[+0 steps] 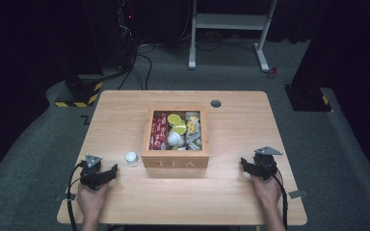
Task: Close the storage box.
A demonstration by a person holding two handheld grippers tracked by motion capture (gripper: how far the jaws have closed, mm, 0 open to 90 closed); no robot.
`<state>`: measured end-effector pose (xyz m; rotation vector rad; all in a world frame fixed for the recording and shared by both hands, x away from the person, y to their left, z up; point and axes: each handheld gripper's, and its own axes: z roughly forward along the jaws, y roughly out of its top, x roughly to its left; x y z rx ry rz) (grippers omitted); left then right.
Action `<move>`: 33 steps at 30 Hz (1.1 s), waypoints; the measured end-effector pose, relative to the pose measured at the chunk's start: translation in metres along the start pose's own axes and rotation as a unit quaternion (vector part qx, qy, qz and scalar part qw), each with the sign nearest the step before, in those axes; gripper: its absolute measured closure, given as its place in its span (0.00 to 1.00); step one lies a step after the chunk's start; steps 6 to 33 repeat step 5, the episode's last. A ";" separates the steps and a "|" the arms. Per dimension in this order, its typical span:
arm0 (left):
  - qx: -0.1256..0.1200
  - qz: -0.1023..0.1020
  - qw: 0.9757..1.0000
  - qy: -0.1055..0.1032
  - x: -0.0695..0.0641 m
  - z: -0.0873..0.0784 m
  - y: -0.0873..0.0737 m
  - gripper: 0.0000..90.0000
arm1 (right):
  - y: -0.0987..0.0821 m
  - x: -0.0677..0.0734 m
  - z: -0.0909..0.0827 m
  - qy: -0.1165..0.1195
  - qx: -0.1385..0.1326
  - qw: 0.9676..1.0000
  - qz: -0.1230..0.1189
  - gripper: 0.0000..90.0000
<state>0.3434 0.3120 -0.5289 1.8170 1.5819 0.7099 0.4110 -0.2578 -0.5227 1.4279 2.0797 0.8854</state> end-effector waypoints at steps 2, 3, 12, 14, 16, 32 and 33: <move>0.000 0.000 1.000 0.000 0.000 0.000 0.000 0.32 | 0.000 0.000 0.000 0.000 0.000 1.000 -0.001 0.38; 0.000 0.000 1.000 0.000 0.000 0.000 0.000 0.32 | 0.000 0.000 0.000 0.000 0.000 1.000 0.001 0.38; 0.000 0.000 1.000 0.000 0.000 0.000 0.000 0.32 | 0.000 0.000 0.000 0.000 0.000 1.000 -0.001 0.38; 0.000 0.000 1.000 0.000 0.000 0.000 0.000 0.32 | 0.000 0.000 0.000 0.000 0.000 1.000 -0.001 0.38; 0.000 0.000 1.000 0.000 0.000 0.000 0.000 0.32 | 0.000 0.000 0.000 0.000 0.000 1.000 -0.001 0.38; 0.000 0.000 1.000 0.000 0.000 0.000 0.000 0.32 | 0.000 0.000 0.000 0.000 0.000 1.000 -0.001 0.38; 0.000 0.000 1.000 0.000 0.000 0.000 0.000 0.32 | 0.000 0.000 0.000 0.000 0.000 1.000 -0.001 0.38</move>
